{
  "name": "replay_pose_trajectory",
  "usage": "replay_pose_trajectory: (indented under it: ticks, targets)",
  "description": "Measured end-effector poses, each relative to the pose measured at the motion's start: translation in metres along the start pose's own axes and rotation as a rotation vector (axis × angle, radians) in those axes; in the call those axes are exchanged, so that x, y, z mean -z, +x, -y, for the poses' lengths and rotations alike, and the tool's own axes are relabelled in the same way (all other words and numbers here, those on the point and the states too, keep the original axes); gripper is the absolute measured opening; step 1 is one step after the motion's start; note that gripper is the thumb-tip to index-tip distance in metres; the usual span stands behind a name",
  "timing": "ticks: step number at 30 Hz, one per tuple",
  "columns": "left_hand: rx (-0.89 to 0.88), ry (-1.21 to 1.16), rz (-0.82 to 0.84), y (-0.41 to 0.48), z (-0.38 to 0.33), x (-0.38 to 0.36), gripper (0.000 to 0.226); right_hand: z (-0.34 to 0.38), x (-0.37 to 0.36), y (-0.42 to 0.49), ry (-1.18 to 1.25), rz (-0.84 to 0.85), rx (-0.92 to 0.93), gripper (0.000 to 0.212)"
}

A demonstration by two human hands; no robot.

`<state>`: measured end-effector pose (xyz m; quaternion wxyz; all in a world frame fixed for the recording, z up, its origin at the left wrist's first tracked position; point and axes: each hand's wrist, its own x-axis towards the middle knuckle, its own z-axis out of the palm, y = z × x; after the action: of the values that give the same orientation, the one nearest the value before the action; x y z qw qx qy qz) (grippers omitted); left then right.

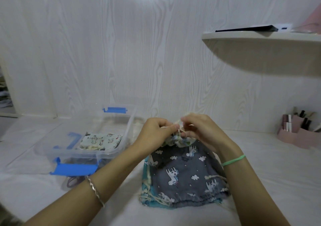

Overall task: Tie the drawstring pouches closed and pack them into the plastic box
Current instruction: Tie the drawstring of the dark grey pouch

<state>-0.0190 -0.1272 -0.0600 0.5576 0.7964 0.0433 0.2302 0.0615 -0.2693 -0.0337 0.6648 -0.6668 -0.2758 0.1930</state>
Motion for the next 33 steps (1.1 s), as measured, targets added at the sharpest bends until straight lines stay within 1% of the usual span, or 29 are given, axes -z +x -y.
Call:
replay_pose_trajectory:
  ticks: [1,2,5,9,11,14,17,18,20,24,26,27,29,30,33]
  targets:
    - [0.037,-0.05,-0.02,0.002,0.001,-0.001,0.03,-0.001,0.001,-0.003,-0.033,0.031,0.04,0.024]
    - [0.061,-0.076,-0.026,0.003,0.003,-0.001,0.035,-0.003,0.002,-0.005,-0.126,0.03,0.084,0.024]
    - [0.086,-0.077,-0.01,0.006,0.005,-0.005,0.044,-0.01,-0.001,-0.008,-0.421,-0.088,0.215,0.021]
    - [0.106,-0.007,0.08,0.009,0.005,-0.001,0.042,-0.018,-0.008,-0.009,-0.707,-0.139,0.399,0.025]
    - [0.077,0.064,0.135,0.009,0.004,0.002,0.04,-0.019,-0.007,-0.011,-0.755,-0.169,0.426,0.022]
    - [-0.026,0.215,0.168,0.008,0.001,0.005,0.032,-0.018,-0.004,-0.01,-0.723,-0.168,0.37,0.023]
    - [-0.129,0.387,0.116,0.007,0.0,0.006,0.026,-0.02,0.0,-0.006,-0.617,-0.129,0.273,0.016]
    - [-0.157,0.399,0.089,0.005,-0.002,0.006,0.023,-0.021,0.002,-0.005,-0.573,-0.113,0.243,0.015]
    - [-0.203,0.398,0.055,0.003,-0.006,0.005,0.018,-0.025,0.004,-0.001,-0.471,-0.083,0.192,0.018]
    - [-0.239,0.392,0.031,0.003,-0.009,0.003,0.018,-0.03,0.008,0.003,-0.15,0.007,0.096,0.03]
    - [-0.232,0.387,0.024,0.004,-0.01,0.003,0.018,-0.029,0.01,0.003,-0.112,0.042,0.098,0.028]
    - [-0.228,0.387,0.025,0.004,-0.01,0.003,0.018,-0.029,0.011,0.001,-0.126,0.042,0.12,0.024]
    - [-0.208,0.391,0.029,0.005,-0.01,0.003,0.018,-0.028,0.011,-0.002,-0.192,-0.005,0.177,0.011]
    - [-0.192,0.388,0.034,0.006,-0.01,0.003,0.02,-0.027,0.01,-0.004,-0.222,-0.035,0.201,0.011]
    - [-0.135,0.349,0.074,0.01,-0.006,0.005,0.022,-0.025,0.009,-0.005,-0.26,-0.072,0.29,0.03]
